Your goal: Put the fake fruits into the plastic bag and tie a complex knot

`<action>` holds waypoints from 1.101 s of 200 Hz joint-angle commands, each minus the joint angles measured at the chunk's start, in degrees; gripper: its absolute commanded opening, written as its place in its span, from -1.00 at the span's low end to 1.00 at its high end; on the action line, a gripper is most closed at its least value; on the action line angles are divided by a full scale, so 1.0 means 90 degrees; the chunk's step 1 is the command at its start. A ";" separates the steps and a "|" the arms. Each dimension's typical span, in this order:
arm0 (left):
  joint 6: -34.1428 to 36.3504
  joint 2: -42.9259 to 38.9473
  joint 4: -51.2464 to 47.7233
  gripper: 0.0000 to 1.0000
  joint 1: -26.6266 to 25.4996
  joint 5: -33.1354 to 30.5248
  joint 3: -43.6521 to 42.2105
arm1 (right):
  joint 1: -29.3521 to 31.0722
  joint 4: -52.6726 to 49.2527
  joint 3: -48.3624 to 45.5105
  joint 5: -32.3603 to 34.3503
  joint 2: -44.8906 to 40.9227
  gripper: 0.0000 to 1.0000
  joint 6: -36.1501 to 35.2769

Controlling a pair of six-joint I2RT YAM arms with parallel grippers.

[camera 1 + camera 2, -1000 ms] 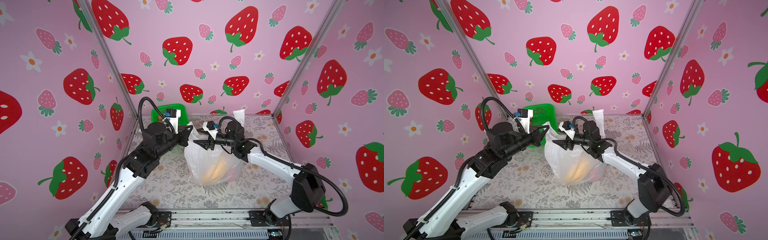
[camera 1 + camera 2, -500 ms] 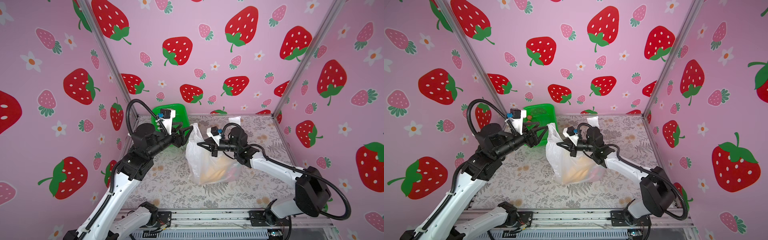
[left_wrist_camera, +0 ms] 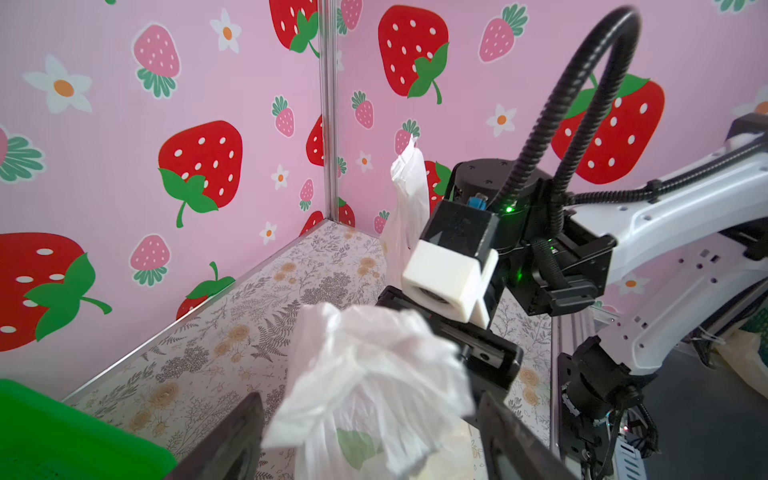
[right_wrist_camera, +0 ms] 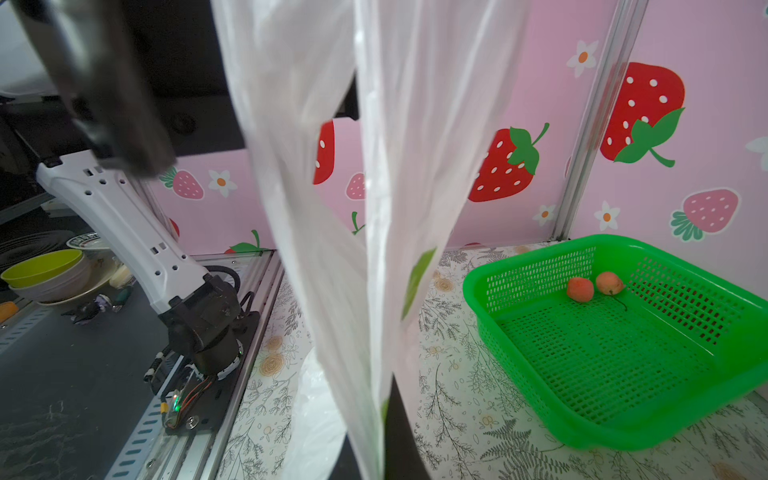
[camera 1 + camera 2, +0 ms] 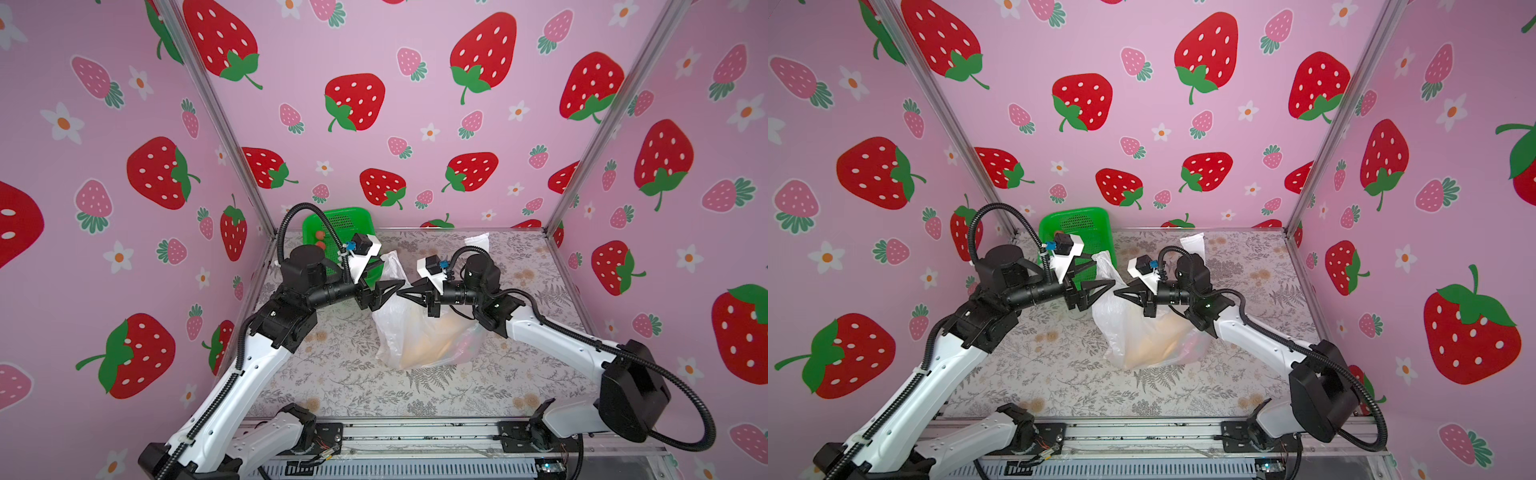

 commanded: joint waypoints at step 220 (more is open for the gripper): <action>-0.4675 -0.0368 0.1900 -1.00 -0.1045 -0.1870 -0.0750 | 0.2763 0.1990 -0.1015 0.7417 -0.0802 0.71 -0.0101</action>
